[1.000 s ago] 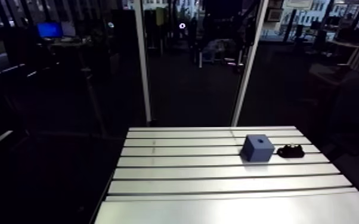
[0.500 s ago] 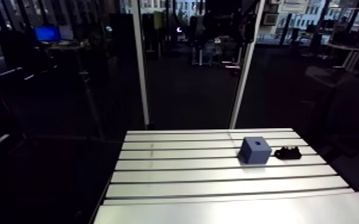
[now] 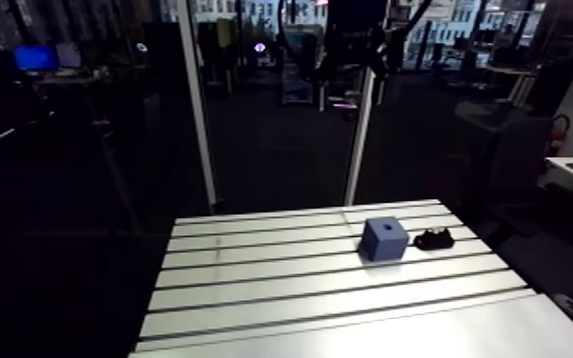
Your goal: Pick up the M10 bolt and insert it into the hex recess until seated.
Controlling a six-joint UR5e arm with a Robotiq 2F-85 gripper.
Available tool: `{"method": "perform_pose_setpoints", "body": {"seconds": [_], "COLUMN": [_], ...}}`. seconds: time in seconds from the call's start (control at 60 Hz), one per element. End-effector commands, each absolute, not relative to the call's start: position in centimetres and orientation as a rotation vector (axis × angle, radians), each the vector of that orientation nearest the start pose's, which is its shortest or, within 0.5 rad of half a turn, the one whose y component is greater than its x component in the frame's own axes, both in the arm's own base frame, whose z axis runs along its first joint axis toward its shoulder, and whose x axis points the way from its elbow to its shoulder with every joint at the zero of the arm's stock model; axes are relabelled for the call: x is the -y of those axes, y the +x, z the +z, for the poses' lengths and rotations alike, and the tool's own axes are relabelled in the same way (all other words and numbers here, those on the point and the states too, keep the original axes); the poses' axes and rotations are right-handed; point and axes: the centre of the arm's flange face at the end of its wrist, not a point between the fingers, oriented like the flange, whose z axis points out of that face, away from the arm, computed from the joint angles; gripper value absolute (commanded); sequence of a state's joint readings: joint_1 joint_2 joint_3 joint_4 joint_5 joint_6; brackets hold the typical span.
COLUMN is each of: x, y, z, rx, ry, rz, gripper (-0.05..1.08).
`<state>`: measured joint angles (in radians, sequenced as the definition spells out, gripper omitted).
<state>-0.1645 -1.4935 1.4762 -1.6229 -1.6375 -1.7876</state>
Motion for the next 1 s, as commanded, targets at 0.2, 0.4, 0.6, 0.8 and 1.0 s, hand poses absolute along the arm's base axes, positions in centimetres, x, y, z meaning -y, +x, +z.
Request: {"method": "perform_pose_setpoints", "body": {"seconds": [0.2, 0.4, 0.6, 0.8, 1.0], "x": [-1.9, -6.1, -11.1, -14.2, -17.1], "y": [-54.6, -54.8, -55.9, -57.1, -57.9], "z": [48.1, 47.7, 44.9, 42.4, 40.5], "rx": [-3.187, -3.207, -3.176, -3.153, -3.153], "ry": [-0.097, -0.068, -0.038, -0.059, -0.026], "rz": [0.131, 0.102, 0.052, 0.028, 0.028], "gripper": [0.01, 0.01, 0.01, 0.01, 0.01]}}
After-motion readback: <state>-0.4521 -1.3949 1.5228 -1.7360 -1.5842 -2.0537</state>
